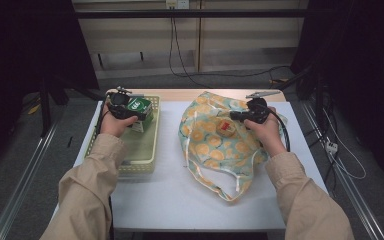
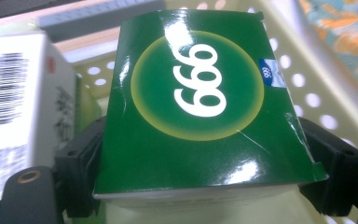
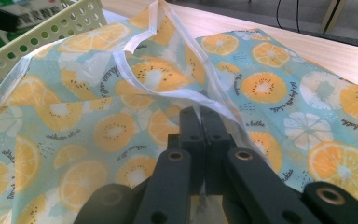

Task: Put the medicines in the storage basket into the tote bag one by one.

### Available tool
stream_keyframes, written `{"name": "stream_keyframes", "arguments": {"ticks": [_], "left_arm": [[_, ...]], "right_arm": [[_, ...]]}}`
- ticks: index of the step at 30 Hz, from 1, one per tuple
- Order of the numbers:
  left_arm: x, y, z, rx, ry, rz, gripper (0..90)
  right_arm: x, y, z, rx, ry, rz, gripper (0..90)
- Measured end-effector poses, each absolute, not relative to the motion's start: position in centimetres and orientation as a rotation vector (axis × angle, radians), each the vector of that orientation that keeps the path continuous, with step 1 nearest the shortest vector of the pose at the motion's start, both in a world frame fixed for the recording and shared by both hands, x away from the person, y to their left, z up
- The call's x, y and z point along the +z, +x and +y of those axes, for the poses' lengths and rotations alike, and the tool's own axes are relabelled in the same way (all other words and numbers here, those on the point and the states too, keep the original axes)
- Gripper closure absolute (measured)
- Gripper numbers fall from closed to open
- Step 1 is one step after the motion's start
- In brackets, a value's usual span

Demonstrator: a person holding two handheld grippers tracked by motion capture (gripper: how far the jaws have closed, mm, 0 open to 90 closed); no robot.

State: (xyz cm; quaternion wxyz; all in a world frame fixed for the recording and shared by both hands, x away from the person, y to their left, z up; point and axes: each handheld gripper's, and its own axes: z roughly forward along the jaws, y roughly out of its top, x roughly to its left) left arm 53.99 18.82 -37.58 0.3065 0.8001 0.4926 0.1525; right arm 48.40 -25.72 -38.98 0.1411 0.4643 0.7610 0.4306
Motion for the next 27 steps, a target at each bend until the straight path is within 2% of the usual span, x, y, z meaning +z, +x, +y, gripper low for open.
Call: {"name": "stream_keyframes", "arguments": {"ticks": [14,27], "left_arm": [[-31.7,50.8,18.6,0.395,2.116,1.148,16.0],[-28.9,48.7,15.8,0.316,2.091,0.985,15.9]], "right_arm": [[-39.2,48.7,-24.7,1.242,1.326,2.208,89.8],[-38.5,49.1,-23.6,1.235,1.312,2.222,89.8]]}}
